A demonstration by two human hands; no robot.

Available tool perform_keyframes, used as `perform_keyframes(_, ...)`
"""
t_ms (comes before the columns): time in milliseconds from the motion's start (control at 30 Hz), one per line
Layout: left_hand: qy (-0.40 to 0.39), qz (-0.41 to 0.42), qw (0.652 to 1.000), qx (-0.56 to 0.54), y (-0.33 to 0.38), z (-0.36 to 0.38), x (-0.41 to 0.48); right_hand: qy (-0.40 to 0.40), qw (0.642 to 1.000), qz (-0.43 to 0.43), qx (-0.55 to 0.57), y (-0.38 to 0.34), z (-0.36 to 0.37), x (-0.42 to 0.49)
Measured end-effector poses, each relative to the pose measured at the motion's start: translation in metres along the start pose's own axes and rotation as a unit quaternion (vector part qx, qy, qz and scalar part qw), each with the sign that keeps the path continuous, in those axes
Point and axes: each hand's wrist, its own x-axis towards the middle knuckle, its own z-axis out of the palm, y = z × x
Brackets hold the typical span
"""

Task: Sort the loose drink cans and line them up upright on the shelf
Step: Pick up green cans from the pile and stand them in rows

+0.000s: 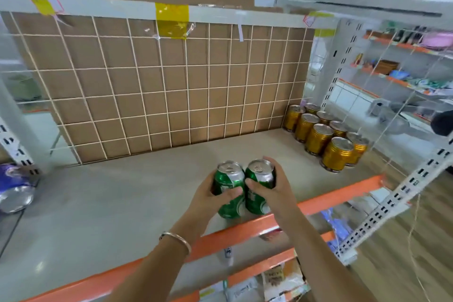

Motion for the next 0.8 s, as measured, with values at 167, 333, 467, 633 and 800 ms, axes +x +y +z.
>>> perform_keyframes(167,-0.042,0.032,0.996,0.066,-0.005,0.006,0.047,0.005,0.993,-0.013,-0.118,0.01,-0.022,0.044)
perform_keyframes(333,0.01,0.039,0.973,0.228,-0.008,0.015,0.095,0.012,0.963,-0.005,-0.268,0.007,-0.044,0.088)
perform_keyframes(467,0.004,0.035,0.965,0.26,-0.005,0.023,0.123,0.0,0.938,-0.002,-0.345,-0.004,-0.055,0.125)
perform_keyframes(633,0.014,0.028,0.967,0.254,-0.002,0.045,0.163,-0.02,0.892,-0.001,-0.451,-0.011,-0.071,0.174)
perform_keyframes(800,0.034,0.021,0.963,0.265,0.004,0.072,0.199,-0.032,0.801,-0.055,-0.596,-0.026,-0.092,0.217)
